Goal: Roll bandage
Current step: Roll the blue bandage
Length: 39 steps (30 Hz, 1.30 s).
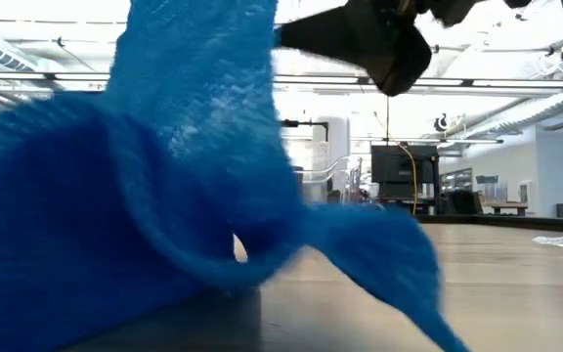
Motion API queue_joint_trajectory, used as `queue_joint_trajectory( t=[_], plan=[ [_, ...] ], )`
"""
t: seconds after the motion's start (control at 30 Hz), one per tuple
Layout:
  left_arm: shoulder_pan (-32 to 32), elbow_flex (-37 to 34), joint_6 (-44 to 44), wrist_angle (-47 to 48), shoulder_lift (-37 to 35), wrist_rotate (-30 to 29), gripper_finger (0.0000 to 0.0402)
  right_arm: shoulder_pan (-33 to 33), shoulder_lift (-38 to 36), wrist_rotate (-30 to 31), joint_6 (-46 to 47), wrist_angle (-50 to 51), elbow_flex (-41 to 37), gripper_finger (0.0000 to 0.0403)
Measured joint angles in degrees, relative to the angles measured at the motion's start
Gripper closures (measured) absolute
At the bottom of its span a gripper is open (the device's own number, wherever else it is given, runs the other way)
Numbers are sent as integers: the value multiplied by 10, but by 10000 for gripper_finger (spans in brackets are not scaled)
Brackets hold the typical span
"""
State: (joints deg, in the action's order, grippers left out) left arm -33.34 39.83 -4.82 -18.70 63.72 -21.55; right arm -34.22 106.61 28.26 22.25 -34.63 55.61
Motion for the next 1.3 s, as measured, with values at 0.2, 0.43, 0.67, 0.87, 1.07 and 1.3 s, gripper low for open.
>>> queue_joint_trajectory(
  t=[0.2, 0.43, 0.67, 0.87, 1.07, 1.3],
  plan=[
    [0, 0, 0, 32, 0, -25, 402, -13, -33, 33, -10, 24, 0, 144],
    [0, 0, 2, 32, 0, -26, 402, -32, -52, 71, -8, 52, 0, 162],
    [0, 0, 2, 26, 0, -26, 402, -19, -37, 51, 43, 57, 0, 162],
    [0, 0, 1, 24, 0, -26, 402, 6, 26, 50, 68, -5, 0, 163],
    [0, 0, 0, 14, 0, -26, 402, 12, 70, 36, 48, -100, 0, 189],
    [-1, 0, 0, -9, 0, -26, 402, 12, 70, 26, 12, -103, 0, 379]
  ],
)
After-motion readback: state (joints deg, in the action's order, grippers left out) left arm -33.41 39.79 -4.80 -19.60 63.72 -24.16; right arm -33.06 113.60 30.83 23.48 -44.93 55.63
